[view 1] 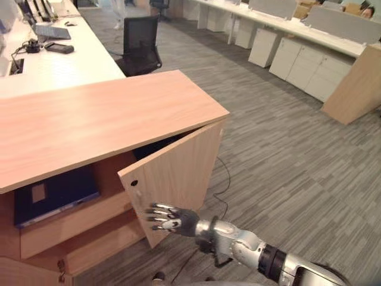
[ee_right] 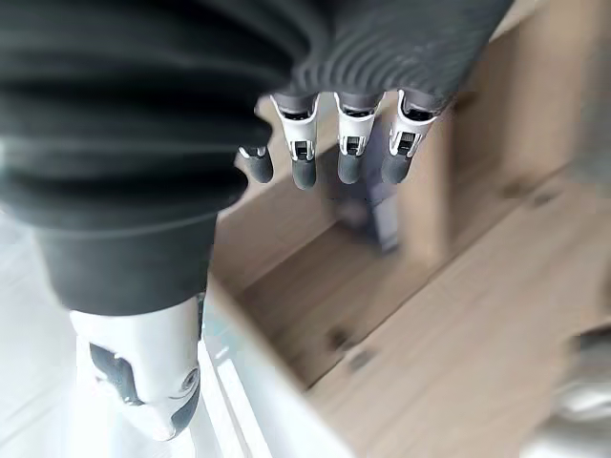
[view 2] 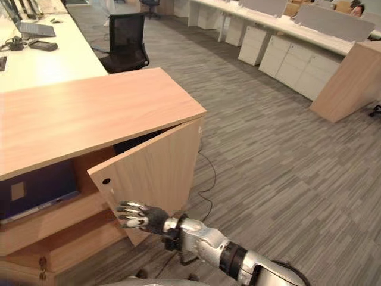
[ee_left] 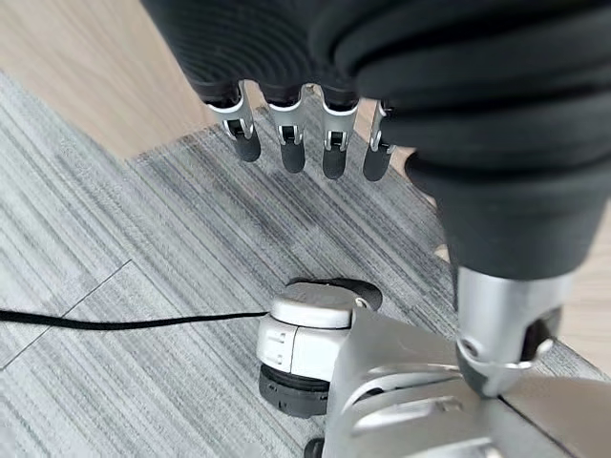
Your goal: Put the empty folder in the office cabinet
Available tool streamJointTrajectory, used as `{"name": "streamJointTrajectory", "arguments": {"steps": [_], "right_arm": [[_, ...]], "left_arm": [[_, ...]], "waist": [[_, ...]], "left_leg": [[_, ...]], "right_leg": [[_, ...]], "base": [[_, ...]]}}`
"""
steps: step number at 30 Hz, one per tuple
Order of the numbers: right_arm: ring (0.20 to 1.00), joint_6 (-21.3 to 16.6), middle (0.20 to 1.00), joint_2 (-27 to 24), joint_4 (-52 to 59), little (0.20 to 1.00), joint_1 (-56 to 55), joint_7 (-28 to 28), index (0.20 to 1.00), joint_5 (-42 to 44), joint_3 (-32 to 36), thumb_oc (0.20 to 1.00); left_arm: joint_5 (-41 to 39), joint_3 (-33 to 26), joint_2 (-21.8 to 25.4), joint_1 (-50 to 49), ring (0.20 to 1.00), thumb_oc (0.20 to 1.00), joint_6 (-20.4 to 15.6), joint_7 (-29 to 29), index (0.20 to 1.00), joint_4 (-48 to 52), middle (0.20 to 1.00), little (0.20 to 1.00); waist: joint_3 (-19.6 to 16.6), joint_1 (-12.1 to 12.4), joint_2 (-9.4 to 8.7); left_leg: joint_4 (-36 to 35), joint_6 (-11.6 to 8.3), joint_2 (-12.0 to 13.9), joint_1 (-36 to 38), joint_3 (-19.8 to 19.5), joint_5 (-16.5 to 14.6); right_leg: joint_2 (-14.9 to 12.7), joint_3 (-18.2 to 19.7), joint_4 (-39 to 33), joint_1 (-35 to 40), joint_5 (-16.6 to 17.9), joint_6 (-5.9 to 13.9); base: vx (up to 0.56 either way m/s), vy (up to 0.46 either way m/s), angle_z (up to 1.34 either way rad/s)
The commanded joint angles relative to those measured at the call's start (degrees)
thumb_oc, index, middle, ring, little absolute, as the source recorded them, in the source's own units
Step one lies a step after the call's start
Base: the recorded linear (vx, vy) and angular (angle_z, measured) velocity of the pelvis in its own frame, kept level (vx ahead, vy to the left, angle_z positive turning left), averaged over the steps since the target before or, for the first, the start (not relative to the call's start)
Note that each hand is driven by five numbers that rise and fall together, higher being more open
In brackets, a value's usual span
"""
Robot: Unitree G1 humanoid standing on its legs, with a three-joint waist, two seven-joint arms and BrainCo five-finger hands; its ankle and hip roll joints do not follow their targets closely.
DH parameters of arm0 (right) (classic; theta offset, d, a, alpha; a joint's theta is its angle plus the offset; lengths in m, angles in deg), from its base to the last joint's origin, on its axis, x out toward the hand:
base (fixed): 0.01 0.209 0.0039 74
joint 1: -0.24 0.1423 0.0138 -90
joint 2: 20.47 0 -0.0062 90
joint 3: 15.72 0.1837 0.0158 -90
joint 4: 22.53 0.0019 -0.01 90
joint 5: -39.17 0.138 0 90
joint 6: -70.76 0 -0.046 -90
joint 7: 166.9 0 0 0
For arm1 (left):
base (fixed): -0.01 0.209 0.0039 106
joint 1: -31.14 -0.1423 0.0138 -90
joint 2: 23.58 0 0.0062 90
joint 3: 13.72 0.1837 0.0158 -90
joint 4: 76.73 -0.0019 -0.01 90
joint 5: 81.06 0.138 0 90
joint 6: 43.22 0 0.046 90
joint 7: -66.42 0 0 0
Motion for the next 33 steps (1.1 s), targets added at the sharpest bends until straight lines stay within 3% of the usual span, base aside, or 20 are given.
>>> {"name": "streamJointTrajectory", "arguments": {"steps": [1,2,3,4,5,6,10,13,15,19,20,22,23,26,27,28,29,30,33], "right_arm": [[1.0,-1.54,1.0,2.05,-0.13,1.0,2.12,0.45,1.0,-6.47,4.76,1.0],[1.0,-2.21,1.0,2.41,-8.52,1.0,0.44,-1.8,1.0,-13.46,6.8,1.0],[1.0,-3.43,1.0,3.19,-17.77,1.0,-1.75,-6.03,1.0,-25.69,10.0,1.0],[1.0,-3.45,1.0,3.21,-17.8,1.0,-1.75,-6.02,1.0,-25.7,10.0,1.0],[1.0,-3.5,1.0,4.68,-24.81,1.0,-3.22,-10.08,1.0,-31.75,13.76,1.0],[1.0,-2.85,1.0,5.85,-30.61,1.0,-6.16,-11.9,1.0,-31.55,19.01,1.0],[1.0,-2.02,1.0,5.9,-40.18,1.0,-9.28,-13.8,1.0,-36.43,26.25,1.0],[1.0,-1.07,1.0,5.02,-45.51,1.0,-11.95,-14.22,1.0,-39.99,30.51,1.0],[1.0,-0.59,1.0,4.97,-48.47,1.0,-13.33,-14.35,1.0,-42.11,32.94,1.0],[1.0,-0.09,1.0,4.37,-53.18,1.0,-15.02,-15.52,1.0,-43.5,39.07,1.0],[1.0,0.16,1.0,4.12,-55.18,1.0,-15.67,-16.1,1.0,-44.12,41.72,1.0],[1.0,0.49,1.0,4.12,-55.75,1.0,-16.0,-16.0,1.0,-44.04,42.78,1.0],[1.0,0.57,1.0,3.88,-56.34,1.0,-16.37,-16.21,1.0,-42.95,45.28,1.0],[1.0,0.45,1.0,3.79,-56.44,1.0,-16.64,-16.56,1.0,-41.97,47.03,1.0],[1.0,0.1,1.0,3.65,-55.95,1.0,-16.64,-16.65,1.0,-40.81,48.13,1.0],[1.0,-0.14,1.0,3.74,-55.72,1.0,-16.78,-16.7,1.0,-40.26,48.35,1.0],[1.0,-0.51,1.0,4.0,-55.42,1.0,-16.89,-16.74,1.0,-39.53,48.27,1.0],[1.0,-0.52,1.0,4.02,-55.42,1.0,-16.9,-16.75,1.0,-39.5,48.22,1.0],[1.0,-1.5,1.0,4.62,-55.5,1.0,-16.69,-16.38,1.0,-37.06,47.8,1.0]], "left_arm": [[-1.87,0.74,-0.57,5.71,1.0,1.0,-2.08,-0.55,1.0,-1.89,1.0,1.0],[-2.22,1.31,-1.42,5.7,1.0,1.0,-2.46,-0.37,1.0,-1.06,1.0,1.0],[-2.37,1.49,-2.33,3.82,1.0,1.0,-2.42,-0.59,1.0,-0.87,1.0,1.0],[-2.37,1.49,-2.32,3.81,1.0,1.0,-2.42,-0.59,1.0,-0.86,1.0,1.0],[-2.87,1.02,-2.78,2.53,1.0,1.0,-2.16,-0.28,1.0,-1.27,1.0,1.0],[-2.99,-0.53,-3.28,0.67,1.0,1.0,-2.04,-0.5,1.0,-2.5,1.0,1.0],[-3.85,-3.32,-3.96,-1.33,1.0,1.0,-1.8,-1.7,1.0,-4.37,1.0,1.0],[-2.26,-3.32,-4.57,-2.65,1.0,1.0,-1.24,-2.6,1.0,-4.8,1.0,1.0],[-1.31,-3.08,-4.45,-3.07,1.0,1.0,-1.36,-3.1,1.0,-4.72,1.0,1.0],[-0.32,-2.15,-3.64,-2.17,1.0,1.0,-1.99,-3.85,1.0,-3.59,1.0,1.0],[0.44,-0.65,-3.33,-0.77,1.0,1.0,-2.43,-4.43,1.0,-2.73,1.0,1.0],[0.99,0.16,-3.2,-0.43,1.0,1.0,-2.45,-4.88,1.0,-2.22,1.0,1.0],[2.05,1.45,-3.02,0.35,1.0,1.0,-2.76,-5.53,1.0,-1.7,1.0,1.0],[2.84,2.52,-2.9,0.75,1.0,1.0,-2.92,-6.11,1.0,-1.16,1.0,1.0],[3.26,3.54,-2.71,1.04,1.0,1.0,-3.17,-6.62,1.0,-1.07,1.0,1.0],[3.27,3.86,-2.58,1.06,1.0,1.0,-3.26,-6.61,1.0,-1.13,1.0,1.0],[3.02,4.14,-2.49,1.01,1.0,1.0,-3.46,-6.5,1.0,-1.32,1.0,1.0],[3.01,4.11,-2.48,1.0,1.0,1.0,-3.48,-6.49,1.0,-1.34,1.0,1.0],[2.1,4.25,-2.33,0.6,1.0,1.0,-4.06,-6.26,1.0,-2.09,1.0,1.0]], "waist": [[3.14,1.06,-3.84],[4.05,1.21,-3.53],[3.79,0.61,-2.79],[3.77,0.6,-2.79],[3.29,0.1,-1.65],[2.72,-0.01,-0.57],[1.81,0.1,0.64],[0.2,-0.22,2.82],[-1.01,-0.38,4.07],[-2.17,-0.41,5.06],[-2.73,-0.27,5.15],[-2.81,-0.25,5.05],[-3.08,-0.03,5.24],[-3.05,-0.04,5.47],[-2.71,-0.23,5.88],[-2.56,-0.83,6.04],[-2.3,-1.92,6.09],[-2.35,-1.76,6.1],[-2.17,-3.38,6.47]], "left_leg": [[2.13,-1.87,-1.67,-4.76,6.01,2.05],[5.53,-1.31,1.41,-6.95,17.3,2.39],[7.6,-2.23,5.14,-7.01,26.63,1.96],[7.61,-2.23,5.15,-7.03,26.62,1.95],[7.05,-3.26,7.13,-5.66,30.22,2.65],[6.16,-4.05,8.04,-3.53,29.82,2.7],[4.32,-4.36,7.97,0.23,28.66,1.92],[-0.82,-4.38,6.89,2.23,29.65,2.52],[-2.29,-4.03,5.75,2.4,28.35,1.53],[-2.29,-1.75,1.99,2.28,25.52,-1.08],[-2.29,-0.38,-0.77,2.29,24.22,-2.58],[-2.29,0.36,-2.11,2.32,23.4,-3.15],[-2.29,1.59,-4.76,2.35,21.81,-4.23],[-2.29,2.7,-7.16,2.91,19.97,-5.08],[-2.29,3.39,-8.71,3.09,17.68,-5.33],[-2.29,3.57,-9.06,3.12,16.63,-5.23],[-2.29,3.7,-9.31,2.93,15.32,-5.05],[-2.29,3.63,-9.19,2.88,15.49,-5.08],[-2.29,4.5,-10.15,2.09,12.58,-3.34]], "right_leg": [[-4.27,-3.63,0.12,0.91,-7.25,3.57],[-5.89,-8.96,0.03,0.66,-7.37,4.11],[-6.51,-13.63,0.03,1.75,-8.52,4.52],[-6.5,-13.64,0.03,1.74,-8.52,4.52],[-7.14,-16.31,0.03,2.26,-8.35,4.37],[-7.95,-17.52,0.03,3.1,-8.06,4.46],[-10.46,-20.34,0.03,3.3,-6.39,5.36],[-12.24,-24.1,0.21,3.28,-4.78,6.4],[-13.02,-24.71,0.26,3.68,-4.16,6.96],[-17.03,-26.02,2.16,4.29,-2.73,8.8],[-19.82,-27.03,3.37,4.84,-1.98,10.12],[-21.32,-27.75,4.33,5.23,-1.77,10.7],[-24.14,-29.26,6.16,5.93,-0.89,11.86],[-26.76,-30.56,8.25,6.7,-0.25,12.92],[-28.57,-30.53,10.24,7.24,1.07,13.29],[-28.27,-28.25,10.84,6.93,0.83,12.82],[-26.8,-23.21,11.25,5.98,-0.62,11.74],[-26.75,-22.95,11.48,5.7,-0.82,11.62],[-20.61,-7.55,10.47,2.02,-5.11,9.67]], "base": [[-0.25,-0.039,1.67],[-0.16,-0.062,3.61],[-0.1,-0.056,3.46],[-0.01,0.011,3.38],[0.04,0.15,1.37],[0.05,0.198,1.13],[0.01,0.194,0.47],[-0.02,0.244,0.76],[0.03,0.287,0.85],[0.02,0.364,0.37],[0.05,0.465,0.31],[0.04,0.355,0.47],[0.04,0.336,0.65],[0.04,0.292,0.55],[0.01,0.185,0.72],[-0.01,0.211,0.72],[-0.02,0.071,0.76],[0.0,0.056,1.1],[-0.01,0.072,0.7]]}}
